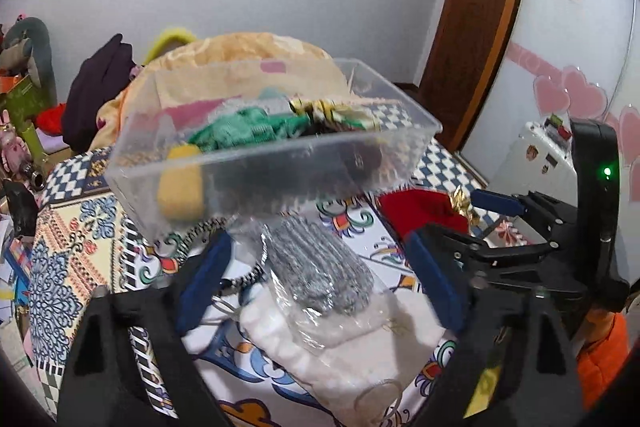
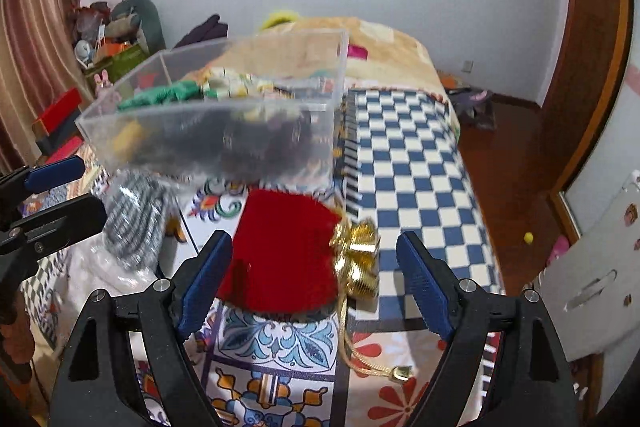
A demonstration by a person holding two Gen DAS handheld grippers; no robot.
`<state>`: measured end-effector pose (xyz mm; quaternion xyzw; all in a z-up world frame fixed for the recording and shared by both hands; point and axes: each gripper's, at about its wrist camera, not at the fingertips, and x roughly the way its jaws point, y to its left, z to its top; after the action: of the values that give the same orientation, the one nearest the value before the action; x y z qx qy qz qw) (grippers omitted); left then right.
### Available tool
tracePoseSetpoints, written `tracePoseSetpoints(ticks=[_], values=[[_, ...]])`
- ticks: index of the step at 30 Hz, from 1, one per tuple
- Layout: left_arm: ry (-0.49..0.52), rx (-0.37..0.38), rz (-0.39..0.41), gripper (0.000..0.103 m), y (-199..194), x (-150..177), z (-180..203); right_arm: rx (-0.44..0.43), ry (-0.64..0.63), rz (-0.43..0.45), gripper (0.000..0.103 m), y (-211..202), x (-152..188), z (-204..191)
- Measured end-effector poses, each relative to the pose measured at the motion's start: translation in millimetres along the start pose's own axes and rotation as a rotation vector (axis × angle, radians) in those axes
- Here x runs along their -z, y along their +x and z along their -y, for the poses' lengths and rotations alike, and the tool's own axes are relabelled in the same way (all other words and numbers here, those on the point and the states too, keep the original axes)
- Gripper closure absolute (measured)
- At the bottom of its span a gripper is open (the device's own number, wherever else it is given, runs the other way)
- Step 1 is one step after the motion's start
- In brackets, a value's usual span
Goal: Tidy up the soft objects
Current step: 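Grasp the silver mesh bag with left tool while right tool grasps red pouch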
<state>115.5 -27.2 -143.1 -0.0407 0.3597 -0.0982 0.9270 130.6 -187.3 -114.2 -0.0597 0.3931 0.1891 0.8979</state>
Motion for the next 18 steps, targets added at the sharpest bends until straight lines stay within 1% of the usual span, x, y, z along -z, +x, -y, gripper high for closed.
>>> tracePoseSetpoints(ticks=[2, 3, 5, 6, 7, 8, 9, 10, 11, 12, 14, 15, 16, 18], values=[[0.006, 0.011, -0.015, 0.031, 5, 2, 2, -0.006, -0.001, -0.010, 0.021, 3, 2, -1], [0.006, 0.017, -0.019, 0.034, 7, 3, 2, -0.010, -0.001, -0.013, 0.021, 4, 2, -1], [0.006, 0.027, -0.028, 0.044, 11, 4, 2, -0.026, 0.004, -0.029, 0.022, 8, 4, 0], [0.005, 0.029, -0.032, 0.046, 12, 4, 2, -0.032, 0.006, -0.032, 0.022, 9, 5, 1], [0.003, 0.031, -0.037, 0.049, 14, 6, 1, -0.025, 0.001, -0.020, 0.026, 8, 6, 0], [-0.001, 0.031, -0.044, 0.053, 17, 7, 1, -0.022, -0.007, -0.020, 0.032, 8, 6, -1], [-0.003, 0.031, -0.048, 0.055, 18, 8, 0, -0.024, -0.014, -0.018, 0.036, 8, 6, -2], [-0.007, 0.033, -0.053, 0.059, 20, 8, 0, -0.026, -0.013, -0.015, 0.044, 8, 6, -2], [-0.013, 0.036, -0.057, 0.062, 22, 9, -1, -0.026, -0.009, -0.012, 0.049, 8, 6, -2], [-0.017, 0.038, -0.059, 0.063, 23, 9, -2, -0.023, -0.006, -0.008, 0.052, 7, 6, -1], [-0.022, 0.042, -0.052, 0.067, 23, 11, -3, -0.005, -0.007, -0.003, 0.073, 7, 6, 1], [-0.022, 0.043, -0.051, 0.069, 23, 11, -2, -0.006, -0.005, -0.002, 0.077, 7, 5, 2], [-0.021, 0.044, -0.050, 0.072, 23, 11, -2, -0.009, 0.000, -0.002, 0.082, 7, 4, 2], [-0.022, 0.048, -0.044, 0.077, 19, 12, -3, -0.023, 0.011, 0.002, 0.085, 6, 5, 4]])
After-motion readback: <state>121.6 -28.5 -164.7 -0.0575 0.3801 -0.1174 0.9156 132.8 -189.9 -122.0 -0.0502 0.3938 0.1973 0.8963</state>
